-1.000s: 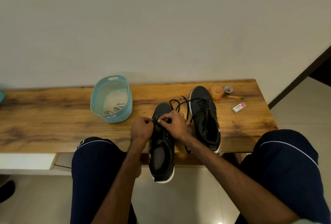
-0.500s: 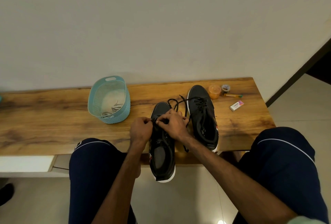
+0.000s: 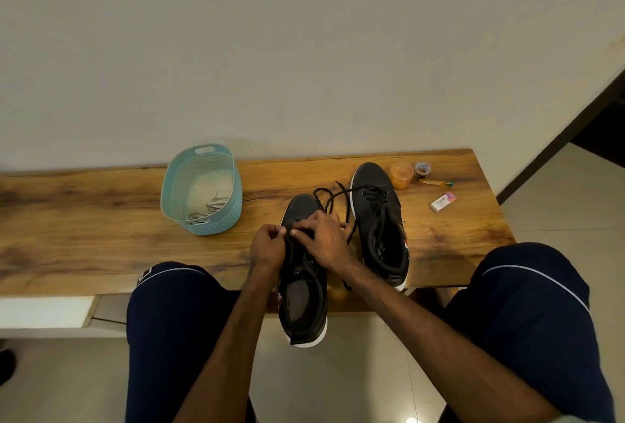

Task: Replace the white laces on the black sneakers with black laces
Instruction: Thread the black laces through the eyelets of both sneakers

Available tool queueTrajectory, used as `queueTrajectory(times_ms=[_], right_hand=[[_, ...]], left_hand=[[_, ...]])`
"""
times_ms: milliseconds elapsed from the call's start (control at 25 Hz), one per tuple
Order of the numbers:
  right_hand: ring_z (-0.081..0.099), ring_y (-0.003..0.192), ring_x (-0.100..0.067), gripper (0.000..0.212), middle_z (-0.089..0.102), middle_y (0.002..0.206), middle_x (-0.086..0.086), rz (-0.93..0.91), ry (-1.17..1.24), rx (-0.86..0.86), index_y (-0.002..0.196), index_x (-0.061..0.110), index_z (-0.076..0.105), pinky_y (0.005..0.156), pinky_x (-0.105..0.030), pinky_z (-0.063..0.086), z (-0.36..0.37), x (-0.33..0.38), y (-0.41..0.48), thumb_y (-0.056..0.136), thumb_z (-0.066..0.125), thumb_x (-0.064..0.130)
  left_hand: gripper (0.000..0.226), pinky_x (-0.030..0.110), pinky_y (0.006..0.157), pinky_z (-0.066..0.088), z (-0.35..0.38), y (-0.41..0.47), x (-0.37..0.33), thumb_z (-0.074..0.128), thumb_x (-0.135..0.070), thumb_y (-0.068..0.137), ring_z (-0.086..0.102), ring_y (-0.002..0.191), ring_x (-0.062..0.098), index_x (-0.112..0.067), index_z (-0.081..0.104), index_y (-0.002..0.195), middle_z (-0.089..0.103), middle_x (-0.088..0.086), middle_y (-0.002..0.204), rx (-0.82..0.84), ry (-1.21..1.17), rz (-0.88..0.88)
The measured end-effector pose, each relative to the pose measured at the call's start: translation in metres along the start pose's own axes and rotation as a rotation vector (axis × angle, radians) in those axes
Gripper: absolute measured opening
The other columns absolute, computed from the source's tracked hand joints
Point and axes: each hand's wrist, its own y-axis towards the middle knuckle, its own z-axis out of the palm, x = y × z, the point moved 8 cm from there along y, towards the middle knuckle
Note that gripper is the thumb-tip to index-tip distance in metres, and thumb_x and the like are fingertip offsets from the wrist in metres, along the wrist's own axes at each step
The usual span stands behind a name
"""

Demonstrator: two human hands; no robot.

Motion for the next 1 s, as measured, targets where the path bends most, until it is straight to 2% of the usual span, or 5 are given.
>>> queueTrajectory(times_ms=[160, 600, 680, 840, 1000], right_hand=[[0.037, 0.127, -0.024, 0.068, 0.053, 0.13, 0.003, -0.005, -0.056, 0.113, 0.137, 0.041, 0.05, 0.107, -0.06, 0.015, 0.006, 0.006, 0.0, 0.088, 0.024, 0.08], [0.031, 0.127, -0.024, 0.068, 0.04, 0.133, 0.002, -0.05, -0.146, 0.079, 0.14, 0.05, 0.037, 0.108, -0.064, 0.012, 0.009, 0.001, -0.008, 0.076, 0.056, 0.063], [0.031, 0.127, -0.024, 0.07, 0.04, 0.136, 0.002, -0.039, -0.146, 0.072, 0.141, 0.047, 0.036, 0.108, -0.064, 0.013, 0.009, -0.002, -0.006, 0.076, 0.058, 0.063], [0.032, 0.126, -0.025, 0.067, 0.039, 0.134, 0.002, -0.025, -0.154, 0.063, 0.139, 0.047, 0.037, 0.105, -0.064, 0.017, 0.013, -0.004, -0.007, 0.076, 0.055, 0.061], [0.031, 0.122, -0.023, 0.063, 0.037, 0.131, 0.003, -0.034, -0.179, 0.06, 0.139, 0.051, 0.038, 0.104, -0.065, 0.02, 0.013, -0.007, -0.006, 0.079, 0.056, 0.059]], left_hand=[[0.01, 0.038, 0.073, 0.05, 0.0, 0.001, -0.001, 0.044, -0.015, 0.102, 0.059, 0.089, 0.024, -0.016, 0.053, 0.097, 0.063, 0.014, 0.108, -0.017, -0.161, -0.021], [0.015, 0.032, 0.066, 0.057, -0.083, -0.017, -0.092, 0.037, -0.013, 0.106, 0.06, 0.067, 0.012, -0.021, 0.048, 0.097, 0.056, -0.004, 0.074, -0.095, -0.928, 0.319], [0.011, 0.027, 0.057, 0.047, -0.078, -0.017, -0.104, 0.042, -0.017, 0.104, 0.053, 0.063, 0.007, -0.022, 0.051, 0.103, 0.056, -0.009, 0.075, -0.101, -0.519, 0.446], [0.038, 0.039, 0.082, 0.05, -0.007, -0.019, -0.053, 0.051, -0.046, 0.098, 0.06, 0.102, 0.026, -0.014, 0.052, 0.119, 0.058, 0.006, 0.111, 0.058, 0.957, 0.383], [0.034, 0.039, 0.086, 0.048, 0.005, -0.018, -0.035, 0.04, -0.037, 0.104, 0.057, 0.103, 0.025, -0.013, 0.06, 0.117, 0.053, 0.011, 0.114, 0.114, 1.004, 0.301]])
